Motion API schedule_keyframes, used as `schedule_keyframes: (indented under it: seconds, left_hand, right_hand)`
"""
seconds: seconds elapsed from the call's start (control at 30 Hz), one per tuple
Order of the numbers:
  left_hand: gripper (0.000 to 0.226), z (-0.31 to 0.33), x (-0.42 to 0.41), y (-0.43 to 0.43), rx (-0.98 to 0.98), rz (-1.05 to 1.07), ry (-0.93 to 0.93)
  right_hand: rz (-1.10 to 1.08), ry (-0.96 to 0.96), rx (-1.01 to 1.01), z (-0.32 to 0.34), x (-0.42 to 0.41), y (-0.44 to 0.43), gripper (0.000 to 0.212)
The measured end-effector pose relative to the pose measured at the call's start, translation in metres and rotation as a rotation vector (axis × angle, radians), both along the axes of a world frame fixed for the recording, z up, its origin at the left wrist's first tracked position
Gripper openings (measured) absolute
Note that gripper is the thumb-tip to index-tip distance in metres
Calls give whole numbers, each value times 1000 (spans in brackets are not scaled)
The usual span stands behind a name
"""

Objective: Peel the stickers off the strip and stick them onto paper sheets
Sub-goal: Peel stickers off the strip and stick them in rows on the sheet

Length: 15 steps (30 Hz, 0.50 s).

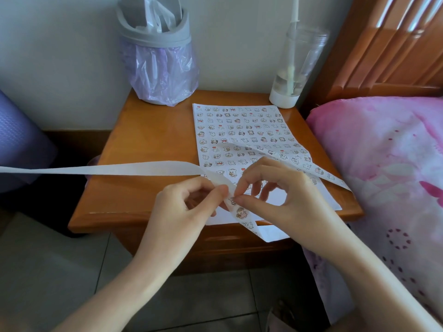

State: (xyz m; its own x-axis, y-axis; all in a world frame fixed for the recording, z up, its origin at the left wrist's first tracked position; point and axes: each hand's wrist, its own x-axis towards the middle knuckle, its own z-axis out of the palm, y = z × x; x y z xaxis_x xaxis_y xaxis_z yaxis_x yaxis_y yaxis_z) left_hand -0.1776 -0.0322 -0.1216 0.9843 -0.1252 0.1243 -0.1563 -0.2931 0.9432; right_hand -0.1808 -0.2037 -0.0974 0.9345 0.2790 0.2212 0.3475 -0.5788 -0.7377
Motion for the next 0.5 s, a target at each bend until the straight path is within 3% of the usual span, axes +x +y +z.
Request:
schedule_keyframes:
  seconds: [0.13, 0.23, 0.5]
  left_hand:
    - [17, -1, 1, 1, 1, 12, -4]
    - [15, -2, 2, 3, 49, -6, -27]
    - [8, -4, -1, 2, 147, 0, -91]
  right_hand:
    - [26, 92, 156, 13, 0, -7, 6]
    - [-99, 168, 251, 21, 7, -23, 18]
    - [-215, 426, -22, 7, 25, -52, 8]
